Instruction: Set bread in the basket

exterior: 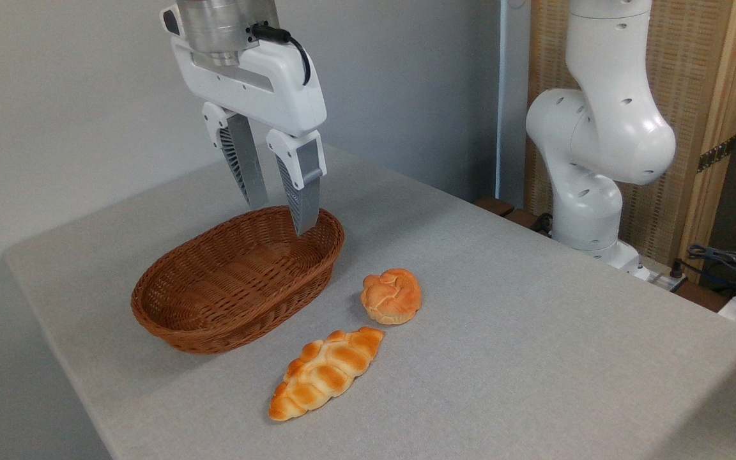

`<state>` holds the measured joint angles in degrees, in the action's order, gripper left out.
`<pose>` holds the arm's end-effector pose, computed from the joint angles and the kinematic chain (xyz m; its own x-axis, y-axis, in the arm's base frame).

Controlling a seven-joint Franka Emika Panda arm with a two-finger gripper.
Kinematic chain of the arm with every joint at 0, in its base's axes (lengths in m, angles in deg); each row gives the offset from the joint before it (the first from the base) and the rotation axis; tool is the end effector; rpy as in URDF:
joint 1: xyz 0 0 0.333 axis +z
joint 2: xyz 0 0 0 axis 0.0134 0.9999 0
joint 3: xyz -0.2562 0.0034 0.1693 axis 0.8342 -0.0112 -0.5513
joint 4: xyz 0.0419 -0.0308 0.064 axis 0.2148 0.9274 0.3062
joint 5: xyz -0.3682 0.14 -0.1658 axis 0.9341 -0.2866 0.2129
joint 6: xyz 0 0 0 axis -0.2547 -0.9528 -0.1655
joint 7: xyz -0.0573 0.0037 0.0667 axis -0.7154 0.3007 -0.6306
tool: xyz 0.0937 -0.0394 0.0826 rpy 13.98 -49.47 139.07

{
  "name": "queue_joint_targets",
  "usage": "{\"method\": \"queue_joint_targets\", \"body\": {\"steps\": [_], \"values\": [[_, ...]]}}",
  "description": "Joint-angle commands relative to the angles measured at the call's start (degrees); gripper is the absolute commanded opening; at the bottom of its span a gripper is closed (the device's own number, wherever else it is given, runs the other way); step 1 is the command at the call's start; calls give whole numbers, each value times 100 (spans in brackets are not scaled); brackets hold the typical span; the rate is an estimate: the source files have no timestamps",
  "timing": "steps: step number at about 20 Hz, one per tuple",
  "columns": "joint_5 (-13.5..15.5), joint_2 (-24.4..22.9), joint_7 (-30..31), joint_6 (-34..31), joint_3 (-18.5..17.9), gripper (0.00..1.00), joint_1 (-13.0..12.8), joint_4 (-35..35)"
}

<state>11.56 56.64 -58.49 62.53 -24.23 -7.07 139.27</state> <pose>0.5859 -0.0598 0.5821 0.7704 -0.6375 0.0121 -0.6371 -0.7688 0.0559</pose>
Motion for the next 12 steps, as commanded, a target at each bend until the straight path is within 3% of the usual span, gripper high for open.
{"method": "queue_joint_targets", "body": {"steps": [1,9,12], "values": [[99,0,23,-95,-3,100,28,-61],[91,-44,14,-121,-3,100,28,9],[91,-343,-12,-86,23,100,19,544]]}}
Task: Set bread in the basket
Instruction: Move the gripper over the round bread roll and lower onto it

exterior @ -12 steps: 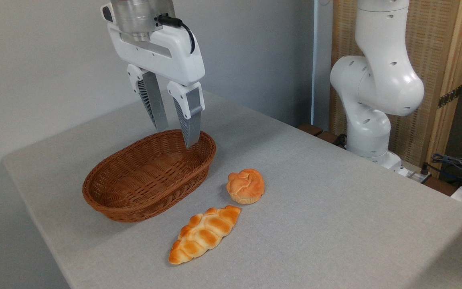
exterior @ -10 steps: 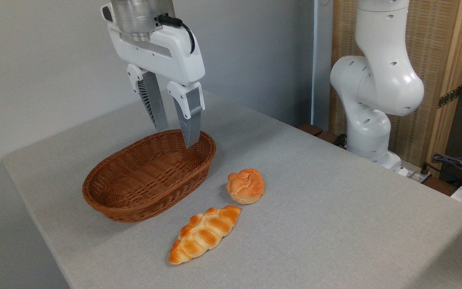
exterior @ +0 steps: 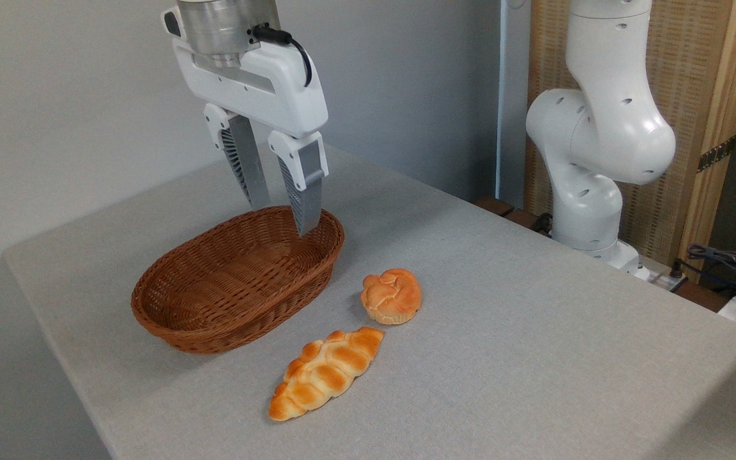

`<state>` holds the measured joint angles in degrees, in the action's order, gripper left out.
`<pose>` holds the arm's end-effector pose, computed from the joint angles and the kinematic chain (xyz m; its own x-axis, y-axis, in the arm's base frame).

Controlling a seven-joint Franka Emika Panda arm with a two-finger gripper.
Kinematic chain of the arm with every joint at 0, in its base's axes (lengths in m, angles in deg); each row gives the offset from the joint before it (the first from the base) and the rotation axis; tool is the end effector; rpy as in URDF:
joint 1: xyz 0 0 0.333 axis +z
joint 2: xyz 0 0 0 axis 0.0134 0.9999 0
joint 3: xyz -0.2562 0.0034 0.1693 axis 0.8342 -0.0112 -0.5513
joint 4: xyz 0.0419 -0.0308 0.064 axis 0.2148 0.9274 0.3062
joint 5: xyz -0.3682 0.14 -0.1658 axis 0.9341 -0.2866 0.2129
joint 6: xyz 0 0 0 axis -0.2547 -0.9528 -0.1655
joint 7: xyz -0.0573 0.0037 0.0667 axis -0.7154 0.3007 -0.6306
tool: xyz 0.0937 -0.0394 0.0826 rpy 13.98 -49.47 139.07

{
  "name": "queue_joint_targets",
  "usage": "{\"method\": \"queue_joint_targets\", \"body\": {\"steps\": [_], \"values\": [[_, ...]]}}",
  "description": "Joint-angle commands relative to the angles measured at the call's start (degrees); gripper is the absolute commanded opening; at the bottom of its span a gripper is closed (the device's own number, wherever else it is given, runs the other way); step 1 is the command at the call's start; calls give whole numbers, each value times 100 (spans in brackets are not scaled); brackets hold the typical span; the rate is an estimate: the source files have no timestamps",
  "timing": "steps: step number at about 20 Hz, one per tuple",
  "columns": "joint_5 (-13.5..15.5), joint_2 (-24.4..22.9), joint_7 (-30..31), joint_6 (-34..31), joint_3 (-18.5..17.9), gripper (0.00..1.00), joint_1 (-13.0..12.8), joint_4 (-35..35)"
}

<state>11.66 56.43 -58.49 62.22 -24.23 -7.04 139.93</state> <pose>0.5836 -0.0595 0.5779 0.7706 -0.6373 0.0023 -0.6361 -0.7689 0.0650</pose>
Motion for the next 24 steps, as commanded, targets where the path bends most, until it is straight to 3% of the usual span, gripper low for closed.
{"method": "queue_joint_targets", "body": {"steps": [1,3,5,8,14,17,22,23,24], "values": [[81,-401,-12,-39,49,100,16,619],[72,-603,-30,101,67,100,-1,1066],[11,-954,-99,644,76,100,-45,1820],[2,-1263,-826,1313,76,100,-151,2718],[-94,-1245,-2937,1508,67,100,-159,3555],[-533,-1228,-3184,1535,76,100,-159,3819],[-569,-1228,-3466,1683,76,99,-168,4065],[-569,-1228,-3466,1823,76,90,-168,4144],[-569,-1228,-3466,1886,76,63,-168,4179]]}}
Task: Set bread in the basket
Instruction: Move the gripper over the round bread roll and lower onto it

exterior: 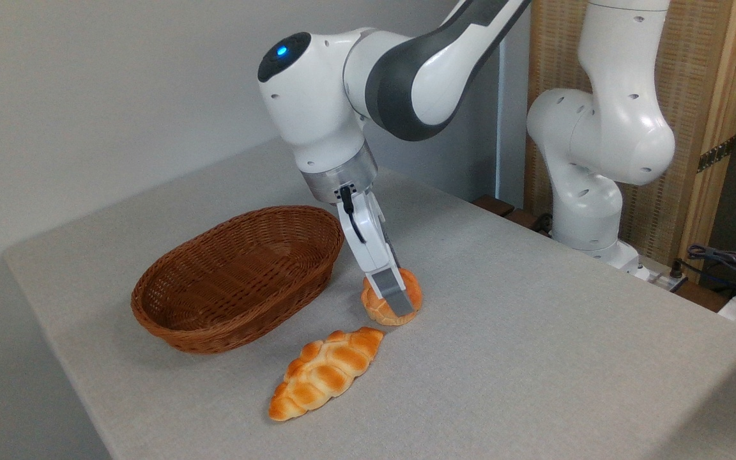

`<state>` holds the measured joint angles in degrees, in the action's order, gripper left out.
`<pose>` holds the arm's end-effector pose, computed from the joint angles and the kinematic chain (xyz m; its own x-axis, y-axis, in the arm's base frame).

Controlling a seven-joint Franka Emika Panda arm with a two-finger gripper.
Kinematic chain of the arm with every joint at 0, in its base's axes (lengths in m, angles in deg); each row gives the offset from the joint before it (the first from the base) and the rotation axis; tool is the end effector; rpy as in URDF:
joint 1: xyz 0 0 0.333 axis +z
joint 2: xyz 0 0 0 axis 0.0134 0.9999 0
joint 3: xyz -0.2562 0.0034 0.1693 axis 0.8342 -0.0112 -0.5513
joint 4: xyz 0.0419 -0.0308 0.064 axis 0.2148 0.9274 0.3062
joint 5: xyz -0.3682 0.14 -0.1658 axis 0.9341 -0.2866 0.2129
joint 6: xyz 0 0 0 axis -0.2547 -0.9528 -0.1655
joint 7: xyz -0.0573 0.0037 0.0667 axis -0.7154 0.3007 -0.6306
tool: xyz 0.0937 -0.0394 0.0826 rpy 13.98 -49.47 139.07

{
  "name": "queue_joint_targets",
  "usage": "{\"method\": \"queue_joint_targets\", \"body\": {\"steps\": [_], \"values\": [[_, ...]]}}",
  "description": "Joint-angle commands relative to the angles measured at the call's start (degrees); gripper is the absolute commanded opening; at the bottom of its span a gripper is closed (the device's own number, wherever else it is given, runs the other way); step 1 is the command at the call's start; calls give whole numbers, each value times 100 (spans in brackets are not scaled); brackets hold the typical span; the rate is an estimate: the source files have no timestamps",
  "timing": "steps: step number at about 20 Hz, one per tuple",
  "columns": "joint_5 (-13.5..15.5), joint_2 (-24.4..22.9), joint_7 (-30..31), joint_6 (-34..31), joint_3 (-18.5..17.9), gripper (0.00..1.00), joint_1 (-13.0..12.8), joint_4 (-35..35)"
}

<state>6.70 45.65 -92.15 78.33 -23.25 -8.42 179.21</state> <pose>0.4764 -0.0593 0.3631 0.2208 -0.9688 -0.1127 -0.9446 -0.2412 0.2227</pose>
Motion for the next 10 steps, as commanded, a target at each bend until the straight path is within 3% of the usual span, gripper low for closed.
{"method": "queue_joint_targets", "body": {"steps": [1,2,10], "values": [[-73,-149,-100,293,-22,50,-31,252],[-73,-149,-100,302,-22,42,-31,243],[-73,-149,-82,302,-22,40,-48,243]]}}
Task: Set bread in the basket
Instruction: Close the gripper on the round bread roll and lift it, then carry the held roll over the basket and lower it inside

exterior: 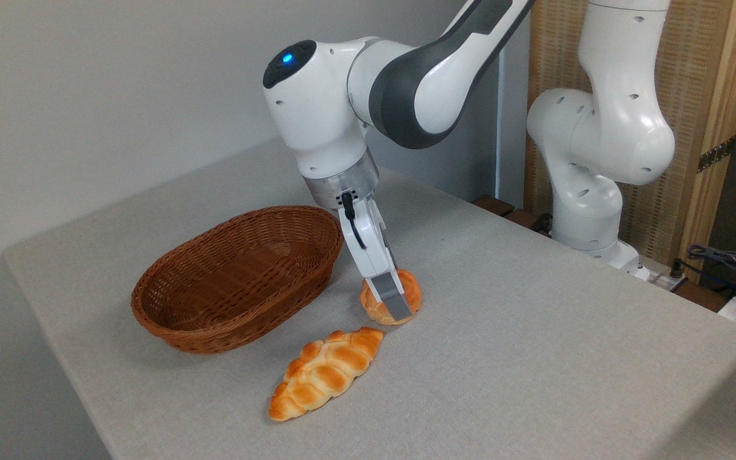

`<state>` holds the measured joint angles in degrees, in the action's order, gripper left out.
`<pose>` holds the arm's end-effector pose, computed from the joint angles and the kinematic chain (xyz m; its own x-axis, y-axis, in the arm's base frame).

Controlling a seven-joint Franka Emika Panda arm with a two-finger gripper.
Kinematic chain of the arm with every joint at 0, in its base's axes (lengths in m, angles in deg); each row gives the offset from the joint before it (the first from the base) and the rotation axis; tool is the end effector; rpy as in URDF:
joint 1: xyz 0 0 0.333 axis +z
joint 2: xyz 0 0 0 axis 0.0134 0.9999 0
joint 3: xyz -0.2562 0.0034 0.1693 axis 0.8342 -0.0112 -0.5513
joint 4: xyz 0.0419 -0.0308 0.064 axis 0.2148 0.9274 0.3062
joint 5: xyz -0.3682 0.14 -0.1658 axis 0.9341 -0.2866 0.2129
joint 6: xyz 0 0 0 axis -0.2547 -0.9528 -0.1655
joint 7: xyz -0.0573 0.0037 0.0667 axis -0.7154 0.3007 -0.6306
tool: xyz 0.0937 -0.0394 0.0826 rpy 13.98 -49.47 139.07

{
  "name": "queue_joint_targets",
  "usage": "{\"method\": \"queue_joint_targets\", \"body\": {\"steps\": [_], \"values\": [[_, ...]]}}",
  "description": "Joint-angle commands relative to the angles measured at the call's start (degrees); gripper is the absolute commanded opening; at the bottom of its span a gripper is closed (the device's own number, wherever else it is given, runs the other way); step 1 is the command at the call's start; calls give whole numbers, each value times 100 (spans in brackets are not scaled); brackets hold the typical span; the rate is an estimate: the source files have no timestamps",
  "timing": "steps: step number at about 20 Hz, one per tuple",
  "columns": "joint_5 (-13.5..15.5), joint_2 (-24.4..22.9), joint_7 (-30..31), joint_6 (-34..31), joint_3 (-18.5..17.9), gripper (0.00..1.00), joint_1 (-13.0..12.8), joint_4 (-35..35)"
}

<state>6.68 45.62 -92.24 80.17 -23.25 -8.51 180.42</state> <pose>0.4749 -0.0600 0.3555 0.2181 -0.9699 -0.1082 -0.9480 -0.2369 0.2125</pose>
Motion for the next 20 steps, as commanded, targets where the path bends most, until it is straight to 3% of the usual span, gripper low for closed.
{"method": "queue_joint_targets", "body": {"steps": [1,5,9,10,12,14,15,19,20], "values": [[-72,-147,-74,127,-22,40,-48,123],[-63,-217,-91,22,-31,42,-65,-70],[25,10,-91,-1162,-66,44,-65,-1288],[121,168,-56,-1400,-75,47,-65,-1728],[672,676,171,-1657,-84,47,-65,-2641],[1157,1239,967,-1666,-75,48,-57,-3425],[1246,1537,1538,-1658,-23,48,-57,-3741],[1264,2356,3104,-1361,346,50,-57,-4561],[1247,2427,3412,-1089,469,56,-57,-4562]]}}
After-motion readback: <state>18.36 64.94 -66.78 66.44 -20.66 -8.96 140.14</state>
